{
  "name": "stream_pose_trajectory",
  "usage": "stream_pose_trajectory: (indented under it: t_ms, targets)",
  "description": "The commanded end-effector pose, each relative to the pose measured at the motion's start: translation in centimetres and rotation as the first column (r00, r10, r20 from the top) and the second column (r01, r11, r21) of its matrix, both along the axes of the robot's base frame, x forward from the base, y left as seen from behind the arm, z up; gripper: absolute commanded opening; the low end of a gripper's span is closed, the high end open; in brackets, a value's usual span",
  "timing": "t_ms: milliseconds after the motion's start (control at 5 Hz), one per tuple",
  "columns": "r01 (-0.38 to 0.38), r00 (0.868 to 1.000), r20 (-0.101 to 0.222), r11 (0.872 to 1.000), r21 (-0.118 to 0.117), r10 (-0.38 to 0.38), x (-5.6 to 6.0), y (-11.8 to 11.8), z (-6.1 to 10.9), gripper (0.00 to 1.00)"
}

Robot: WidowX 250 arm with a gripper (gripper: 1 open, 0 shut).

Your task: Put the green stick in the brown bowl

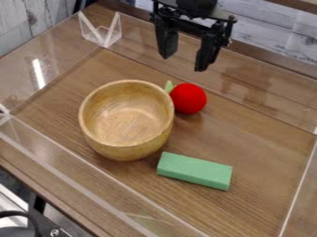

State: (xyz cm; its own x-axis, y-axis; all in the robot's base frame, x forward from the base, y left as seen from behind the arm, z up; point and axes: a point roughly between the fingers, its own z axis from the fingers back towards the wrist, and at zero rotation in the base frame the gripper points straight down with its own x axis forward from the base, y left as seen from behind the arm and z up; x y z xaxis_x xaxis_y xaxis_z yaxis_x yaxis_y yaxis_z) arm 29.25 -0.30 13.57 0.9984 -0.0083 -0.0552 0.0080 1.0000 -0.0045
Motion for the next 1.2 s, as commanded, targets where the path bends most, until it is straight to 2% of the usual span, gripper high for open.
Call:
stream_pose_trajectory:
  t_ms: [0,200,400,600,800,1000]
  targets:
    - [0.223,0.975,-0.023,0.975,-0.009,-0.223,-0.7,0.2,-0.9,1.0]
    - [0.44,0.898,-0.022,0.898,-0.011,-0.44,-1.9,-1.6,-1.5,1.0]
    - [0.624,0.781,-0.003,0.781,-0.002,-0.624,-3.0,-3.7,-2.2,1.0]
    - [0.798,0.603,0.01,0.603,0.013,-0.798,-4.0,-4.5,-3.6,1.0]
    - [0.906,0.422,0.019,0.422,0.034,-0.907,-5.0,-5.3,-4.8,1.0]
    - [0.93,0.362,0.023,0.362,0.056,-0.932,-5.2,-5.0,-5.9,1.0]
